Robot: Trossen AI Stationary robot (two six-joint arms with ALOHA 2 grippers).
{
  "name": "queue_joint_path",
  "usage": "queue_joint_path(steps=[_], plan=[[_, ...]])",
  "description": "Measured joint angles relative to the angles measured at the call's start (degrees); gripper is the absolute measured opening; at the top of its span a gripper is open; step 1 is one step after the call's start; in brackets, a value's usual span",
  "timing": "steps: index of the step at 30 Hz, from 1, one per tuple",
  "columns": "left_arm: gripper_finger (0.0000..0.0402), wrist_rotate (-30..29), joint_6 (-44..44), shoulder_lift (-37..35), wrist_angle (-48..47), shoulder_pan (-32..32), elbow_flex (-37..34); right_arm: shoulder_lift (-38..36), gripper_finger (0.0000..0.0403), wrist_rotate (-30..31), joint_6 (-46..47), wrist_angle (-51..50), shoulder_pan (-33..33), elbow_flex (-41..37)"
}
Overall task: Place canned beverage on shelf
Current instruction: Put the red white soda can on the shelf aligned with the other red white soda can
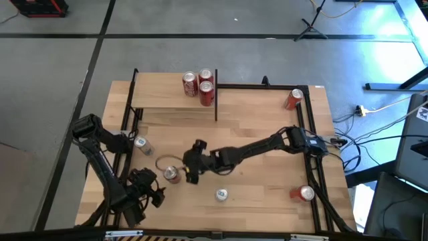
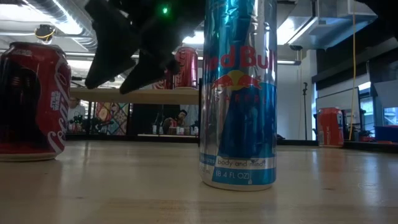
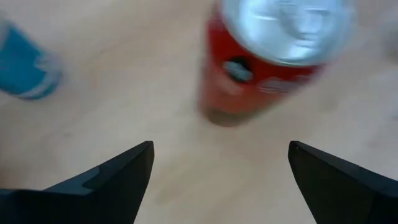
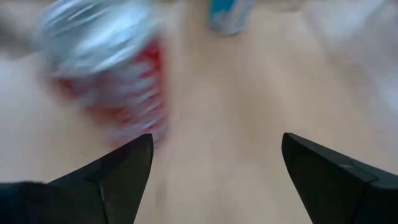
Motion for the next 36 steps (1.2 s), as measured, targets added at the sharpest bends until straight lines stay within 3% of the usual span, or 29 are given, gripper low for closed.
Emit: queue_joint_path(steps=[6,11,18,24,28,36], plan=[[0.0361,-4.0,-0.1,0.2,3.1,-1.1,0.0,2.0,0.0346,-1.2,2.2,5.8,-3.1,0.0],[0.0361,-8.2,-0.2,0.2,1.9,0.6,-1.4,3.6,0.0346,-8.9,2.4,11.7,-3.0,0.0],[0.0361,-0.1,1.1,0.2,0.5,2.4,-2.3,3.9,0.0346,-9.9,2.2,7.2,-0.8,0.1],[0.0361,3.1,1.2,0.2,-1.9,2.1,-2.4,4.0,0.0346,-12.1,1.6,7.1,1.3,0.1],[0.0361,6.5,3.5,-0.2,-3.3,2.0,0.1,3.8,0.0346,-11.9,1.6,3.7,1.4,0.2],[0.0361,4.3,8.9,-7.3,-3.8,1.1,6.9,2.6,0.0346,-12.6,-0.3,-15.6,1.3,9.6]])
